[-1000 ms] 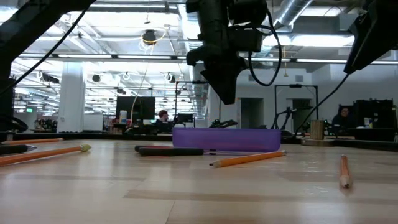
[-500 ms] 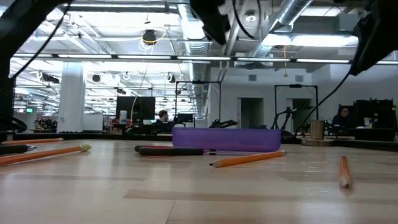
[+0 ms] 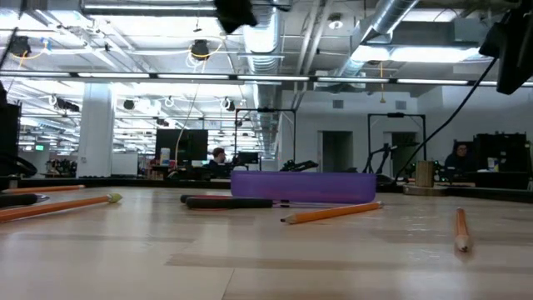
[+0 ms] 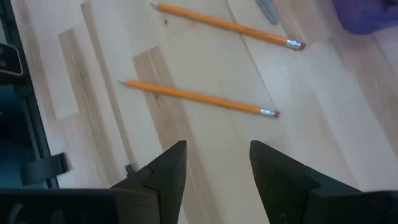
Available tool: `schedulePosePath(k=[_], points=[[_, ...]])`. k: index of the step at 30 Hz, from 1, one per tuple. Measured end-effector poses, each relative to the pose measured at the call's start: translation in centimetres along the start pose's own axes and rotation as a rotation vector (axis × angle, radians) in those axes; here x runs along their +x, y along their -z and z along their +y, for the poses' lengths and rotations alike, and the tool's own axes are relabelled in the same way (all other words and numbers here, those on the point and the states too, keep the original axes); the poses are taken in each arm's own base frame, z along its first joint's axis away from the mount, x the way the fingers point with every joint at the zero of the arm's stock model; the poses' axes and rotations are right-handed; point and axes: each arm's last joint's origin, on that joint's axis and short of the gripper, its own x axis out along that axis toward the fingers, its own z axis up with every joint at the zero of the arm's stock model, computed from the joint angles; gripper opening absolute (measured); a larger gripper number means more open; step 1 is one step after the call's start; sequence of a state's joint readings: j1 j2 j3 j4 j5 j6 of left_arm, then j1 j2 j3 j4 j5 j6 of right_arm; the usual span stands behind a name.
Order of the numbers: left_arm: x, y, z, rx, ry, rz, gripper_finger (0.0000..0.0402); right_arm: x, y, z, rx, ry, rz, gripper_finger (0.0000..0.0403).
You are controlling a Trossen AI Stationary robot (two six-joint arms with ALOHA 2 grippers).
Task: Pick & place school supplies into a supply box
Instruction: Put the bottom black pen into the pencil box
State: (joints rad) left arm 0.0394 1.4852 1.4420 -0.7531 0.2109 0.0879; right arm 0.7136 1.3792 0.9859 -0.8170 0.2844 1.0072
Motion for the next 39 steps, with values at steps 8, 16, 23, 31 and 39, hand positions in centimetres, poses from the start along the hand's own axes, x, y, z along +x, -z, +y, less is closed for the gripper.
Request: schedulePosePath(k=[8,16,23,31,39], points=[[-2.4,9.1,-2.0,-0.092,-0.065,-0.235,0.0128,0.0,-0.1,0.4,0.074,-0.045,0.003,0.0169],[-3.7,14.8,-3.8,-0.086,-0.065,-0.43,0.0128,2.8,1.0,2.1,0.084,-0.027,0.067,0.0169],[-3.7,17.1,-4.2,-0.09,-0.077,-0.463,0.0128,5.3,2.7,4.8,0.062,-0.094,0.079,0.0169],[-3.7,17.2,-4.6,-0.082,-0.055,-0.46,0.0128,6.6,5.2,6.5,-0.001,-0.171,0.225,0.0169],[-3.7,17.2,-4.6,-0.081,-0.053,-0.458,0.0128,7.5,6.9,6.2,0.005,-0.12,0.436,0.0168]])
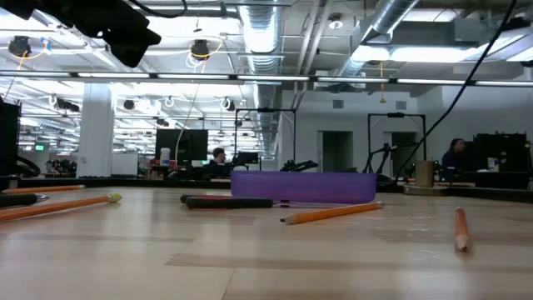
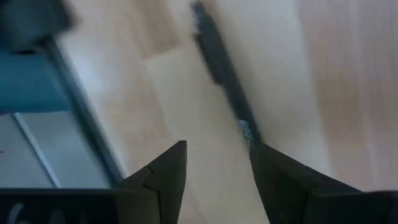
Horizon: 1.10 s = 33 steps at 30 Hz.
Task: Pick & place school supplies into a supply box
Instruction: Put the bottom black pen into the pencil box
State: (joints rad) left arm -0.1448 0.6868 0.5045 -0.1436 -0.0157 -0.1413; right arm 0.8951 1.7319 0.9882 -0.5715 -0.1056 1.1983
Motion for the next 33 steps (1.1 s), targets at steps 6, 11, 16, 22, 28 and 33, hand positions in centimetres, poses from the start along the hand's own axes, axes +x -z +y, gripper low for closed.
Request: schedulePosePath(k=[6,11,16,22,28,33], points=[[0.0,0.0,0.0,0.0,0.0,0.0,0.0128,0.2,0.1,-0.6,0.015,0.061,0.021,0.0168],[0.0,0.0,0.0,-0.001,0.0,0.0,0.0128,0.2,0.0,-0.7,0.022,0.067,0.024,0.0168],[0.0,0.0,0.0,-0.001,0.0,0.0,0.0128,0.1,-0.5,-0.9,0.052,0.067,0.018,0.0168],[0.0,0.0,0.0,-0.001,0.0,0.001,0.0128,0.0,-1.3,-1.3,0.095,0.08,0.006,0.0167],[0.0,0.0,0.0,-0.001,0.0,0.001,0.0128,0.0,-1.7,-1.6,0.107,0.099,-0.03,0.0148],[0.0,0.0,0.0,-0.001,0.0,0.001,0.0128,0.4,-1.7,-1.6,0.108,0.113,-0.027,0.0122]])
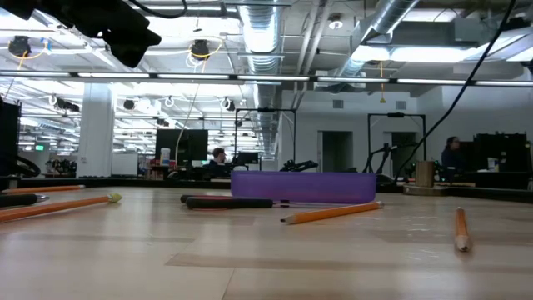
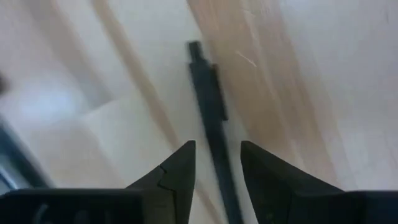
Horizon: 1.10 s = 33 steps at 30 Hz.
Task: Pick & place school supplies into a supply box
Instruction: Put the bottom black pen into the pencil box
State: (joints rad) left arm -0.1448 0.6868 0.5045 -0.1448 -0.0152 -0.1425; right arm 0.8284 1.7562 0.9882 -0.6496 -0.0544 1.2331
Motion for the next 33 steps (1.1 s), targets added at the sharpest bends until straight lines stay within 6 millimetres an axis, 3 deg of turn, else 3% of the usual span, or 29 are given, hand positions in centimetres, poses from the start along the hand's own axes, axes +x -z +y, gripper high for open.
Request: schedulePosePath(k=[10,16,27,33], points=[[0.0,0.0,0.0,-0.005,0.001,0.002,0.0128,2.0,0.0,-0.1,0.018,0.075,0.065,0.0101],[0.0,0.1,0.0,-0.011,0.0,0.006,0.0128,1.1,-0.1,-0.4,0.058,0.069,0.018,0.0089],[0.0,0.1,0.0,-0.012,-0.001,0.011,0.0128,0.5,-0.1,-0.3,0.054,0.041,0.009,0.001],[0.0,0.2,0.0,-0.012,-0.003,0.024,0.0128,0.5,-0.1,-0.3,0.053,0.038,0.012,0.0021]])
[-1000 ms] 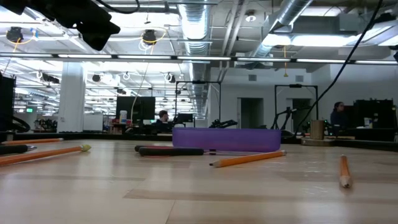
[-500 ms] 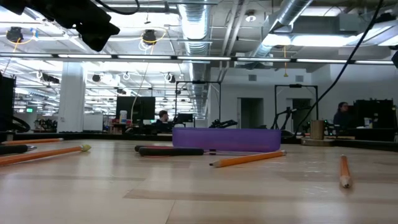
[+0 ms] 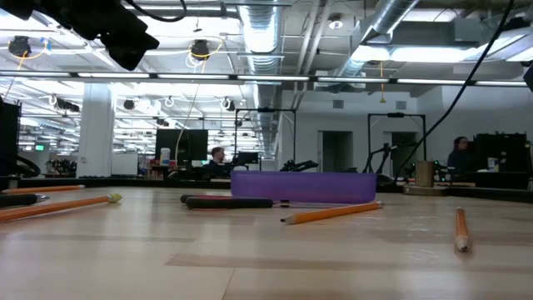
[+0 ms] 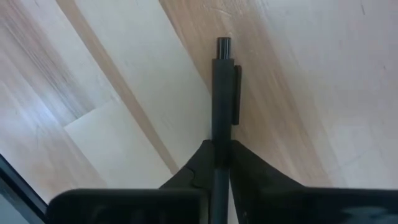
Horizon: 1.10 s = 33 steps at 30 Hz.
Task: Pick & place school supplies into a supply box
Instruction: Put the bottom black pen into the pencil box
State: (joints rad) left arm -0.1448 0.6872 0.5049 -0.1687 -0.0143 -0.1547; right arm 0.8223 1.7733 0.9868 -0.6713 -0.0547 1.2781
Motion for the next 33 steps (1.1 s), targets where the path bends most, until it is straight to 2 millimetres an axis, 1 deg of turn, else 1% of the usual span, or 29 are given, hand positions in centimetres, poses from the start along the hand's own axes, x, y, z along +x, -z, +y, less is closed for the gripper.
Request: schedulePosePath(k=[4,9,15,20,26,33], points=[[0.0,0.0,0.0,0.0,0.0,0.0,0.0128,-0.3,-0.1,0.3,-0.018,0.006,0.003,0.0024],[0.0,0.0,0.0,0.0,0.0,0.0,0.0128,-1.1,-0.6,0.8,-0.05,-0.002,-0.002,0.0008],[0.0,0.0,0.0,0.0,0.0,-0.001,0.0128,-2.4,-2.3,0.7,-0.092,0.024,0.003,0.0017],[0.0,0.0,0.0,0.0,0.0,-0.001,0.0128,-3.9,-4.6,0.0,-0.153,0.063,0.018,0.0018],[0.0,0.0,0.0,0.0,0.01,0.001,0.0128,-6.1,-8.2,-1.2,-0.241,0.081,0.029,0.0011],[0.0,0.0,0.0,0.0,0.009,0.006,0.0128,-9.3,-13.1,-3.9,-0.339,0.099,0.007,0.0017]])
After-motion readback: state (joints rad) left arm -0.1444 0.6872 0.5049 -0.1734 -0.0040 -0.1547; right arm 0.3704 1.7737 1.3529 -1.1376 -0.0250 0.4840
